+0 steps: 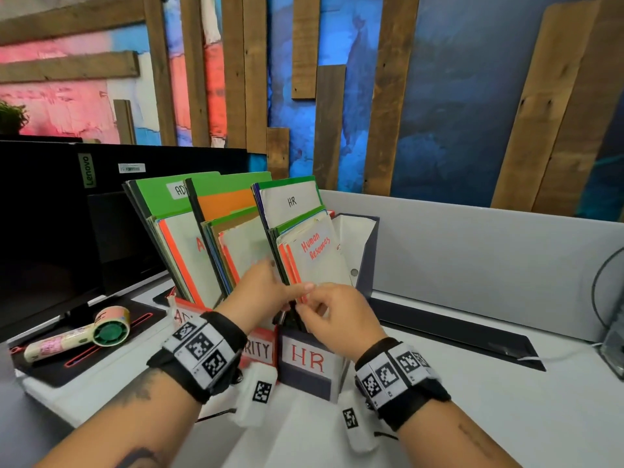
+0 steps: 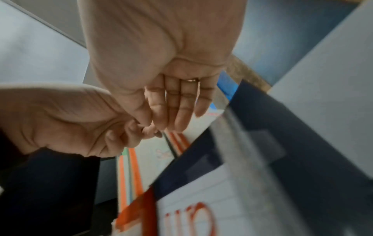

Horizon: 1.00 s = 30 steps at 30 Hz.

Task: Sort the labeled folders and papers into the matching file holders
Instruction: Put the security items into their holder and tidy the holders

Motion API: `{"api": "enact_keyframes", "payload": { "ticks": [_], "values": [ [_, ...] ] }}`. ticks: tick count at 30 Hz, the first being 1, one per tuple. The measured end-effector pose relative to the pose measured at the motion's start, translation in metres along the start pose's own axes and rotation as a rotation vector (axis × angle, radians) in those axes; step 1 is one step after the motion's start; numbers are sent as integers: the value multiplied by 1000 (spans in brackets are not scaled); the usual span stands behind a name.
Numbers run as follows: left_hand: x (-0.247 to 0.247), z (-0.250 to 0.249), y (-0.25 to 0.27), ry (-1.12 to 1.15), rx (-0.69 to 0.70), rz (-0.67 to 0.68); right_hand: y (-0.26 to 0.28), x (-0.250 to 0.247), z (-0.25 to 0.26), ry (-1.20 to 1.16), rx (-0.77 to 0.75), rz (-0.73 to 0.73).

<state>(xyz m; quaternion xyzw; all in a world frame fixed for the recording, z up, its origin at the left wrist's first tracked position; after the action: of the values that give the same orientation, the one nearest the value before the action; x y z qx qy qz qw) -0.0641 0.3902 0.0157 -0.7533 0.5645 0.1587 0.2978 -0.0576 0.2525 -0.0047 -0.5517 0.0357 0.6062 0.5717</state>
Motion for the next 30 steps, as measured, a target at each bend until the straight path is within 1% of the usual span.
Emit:
{"api": "enact_keyframes", "payload": {
  "ticks": [1,4,6,8,10,12,13,17,19,20,22,23,24,25,26,27,28,30],
  "values": [
    [9,-1,-1,38,-12,48,0,-1,-4,121,-38,13],
    [30,-2,-7,182,-79,107,8,13,-20,438,-108,150],
    [41,-3,-17,189,-111,126,14,25,-22,554,-171,171],
    [53,-4,-32,127,-135,148,17,29,-19,562,-204,161],
    [66,-3,-47,52,-163,191,19,35,-17,579,-229,185],
    [77,-6,-64,38,-144,216,23,41,-14,614,-268,214],
    [82,-9,-72,42,-138,227,25,42,-13,617,-282,205],
    [97,-23,-94,-21,-165,283,28,37,-10,574,-326,94],
    [101,-26,-106,-63,-161,265,29,36,-11,557,-356,83],
    [103,-26,-113,-69,-185,248,29,36,-11,550,-370,78],
    [109,-25,-120,-36,-273,213,29,35,-10,535,-402,53],
    [108,-23,-120,-2,-313,173,29,34,-9,524,-417,35],
    [109,-24,-118,-148,-258,196,29,35,-9,515,-420,27],
    [112,-29,-117,-313,-128,213,29,36,-10,516,-413,31],
    [107,-26,-121,-337,-147,162,29,37,-11,524,-404,40],
    [98,-23,-130,-286,-197,85,29,39,-12,531,-398,45],
    [94,-20,-134,-262,-222,37,29,39,-13,537,-394,43],
    [94,-19,-140,-366,-188,49,29,40,-13,549,-383,44]
  ]
}}
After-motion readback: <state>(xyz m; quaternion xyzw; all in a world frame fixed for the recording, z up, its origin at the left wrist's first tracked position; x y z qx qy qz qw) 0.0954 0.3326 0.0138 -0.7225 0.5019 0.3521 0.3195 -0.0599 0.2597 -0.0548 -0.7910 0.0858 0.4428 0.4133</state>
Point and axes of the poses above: each hand's wrist, its own y-axis away from the middle knuckle, its own x-axis out of the palm, z = x × y, the point moved 9 cm from there along -y, towards the middle knuckle, and after that the axes turned 6 degrees about -z, right-handed, at the moved point
